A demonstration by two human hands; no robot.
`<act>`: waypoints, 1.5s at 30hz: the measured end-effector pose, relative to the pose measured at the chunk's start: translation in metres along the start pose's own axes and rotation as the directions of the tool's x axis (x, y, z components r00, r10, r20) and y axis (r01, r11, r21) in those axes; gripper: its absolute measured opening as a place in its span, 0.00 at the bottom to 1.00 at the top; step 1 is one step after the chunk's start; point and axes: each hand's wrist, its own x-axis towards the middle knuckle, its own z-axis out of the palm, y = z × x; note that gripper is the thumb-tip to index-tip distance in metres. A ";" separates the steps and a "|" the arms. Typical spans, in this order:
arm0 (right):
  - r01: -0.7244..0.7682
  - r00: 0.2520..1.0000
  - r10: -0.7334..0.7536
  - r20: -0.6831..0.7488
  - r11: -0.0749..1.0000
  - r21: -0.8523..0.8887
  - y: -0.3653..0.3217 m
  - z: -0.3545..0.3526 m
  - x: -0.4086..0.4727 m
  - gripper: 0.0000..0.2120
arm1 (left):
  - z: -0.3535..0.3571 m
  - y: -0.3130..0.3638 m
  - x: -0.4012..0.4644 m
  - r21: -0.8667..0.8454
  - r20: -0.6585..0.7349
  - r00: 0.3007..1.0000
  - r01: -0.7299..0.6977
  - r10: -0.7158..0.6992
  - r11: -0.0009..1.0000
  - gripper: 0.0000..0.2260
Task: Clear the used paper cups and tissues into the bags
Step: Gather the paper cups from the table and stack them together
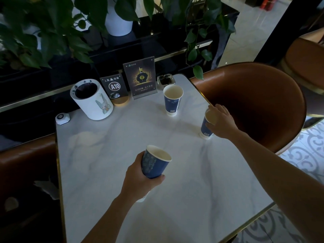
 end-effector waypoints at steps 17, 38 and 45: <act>-0.072 0.991 0.093 -0.097 0.978 0.196 -0.021 -0.015 -0.029 0.36 | -0.004 -0.010 -0.015 0.017 0.002 1.000 0.000 0.000 1.000 0.33; -0.131 0.963 -0.024 0.270 0.832 0.540 -0.058 -0.025 -0.100 0.17 | -0.012 -0.025 -0.044 0.258 0.035 0.998 -0.057 0.050 0.964 0.35; -0.158 0.910 -0.093 0.405 0.824 0.544 -0.061 -0.019 -0.115 0.15 | -0.013 -0.030 -0.052 0.362 0.025 0.993 -0.119 0.117 0.925 0.38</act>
